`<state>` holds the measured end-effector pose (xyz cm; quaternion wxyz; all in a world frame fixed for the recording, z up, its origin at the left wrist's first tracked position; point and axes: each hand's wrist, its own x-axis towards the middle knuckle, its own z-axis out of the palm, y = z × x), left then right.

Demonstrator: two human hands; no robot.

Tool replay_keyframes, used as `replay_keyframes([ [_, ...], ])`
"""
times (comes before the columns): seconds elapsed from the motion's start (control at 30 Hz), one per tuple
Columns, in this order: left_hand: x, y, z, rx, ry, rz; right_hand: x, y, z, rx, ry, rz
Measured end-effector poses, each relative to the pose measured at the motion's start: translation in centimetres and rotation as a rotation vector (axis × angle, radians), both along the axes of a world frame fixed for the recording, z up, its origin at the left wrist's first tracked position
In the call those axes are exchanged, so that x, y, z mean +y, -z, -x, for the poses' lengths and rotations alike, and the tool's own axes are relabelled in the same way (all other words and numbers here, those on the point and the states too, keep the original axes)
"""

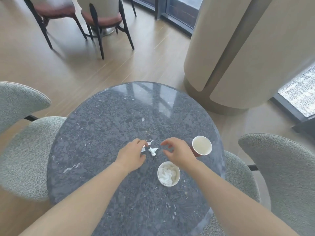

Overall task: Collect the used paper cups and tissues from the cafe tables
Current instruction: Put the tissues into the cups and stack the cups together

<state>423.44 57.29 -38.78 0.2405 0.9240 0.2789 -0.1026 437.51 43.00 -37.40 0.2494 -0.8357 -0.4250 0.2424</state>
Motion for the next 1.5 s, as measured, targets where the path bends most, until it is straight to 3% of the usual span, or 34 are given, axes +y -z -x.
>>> replay_keyframes([
  [0.33, 2.3, 2.2, -1.1, 0.318, 0.155, -0.053, 5.3, 3.0, -1.5, -0.055, -0.325, 0.265],
  [0.53, 2.7, 4.1, -0.8, 0.311, 0.189, -0.052, 6.4, 5.1, -1.2, -0.116, -0.502, 0.390],
  [0.73, 3.0, 4.8, -0.9, 0.247, 0.081, 0.091, 6.4, 6.4, -1.2, -0.070, -0.445, 0.354],
  [0.97, 3.2, 3.9, -0.6, 0.044, -0.134, 0.036, 6.7, 5.1, -1.4, 0.016, -0.253, 0.227],
  [1.27, 2.7, 0.5, -1.9, -0.123, -0.124, 0.018, 4.1, 1.0, -1.9, 0.046, -0.094, -0.007],
  [1.5, 0.6, -1.6, -3.6, -0.218, -0.166, 0.325, 2.3, -0.2, -1.2, 0.154, -0.025, -0.073],
])
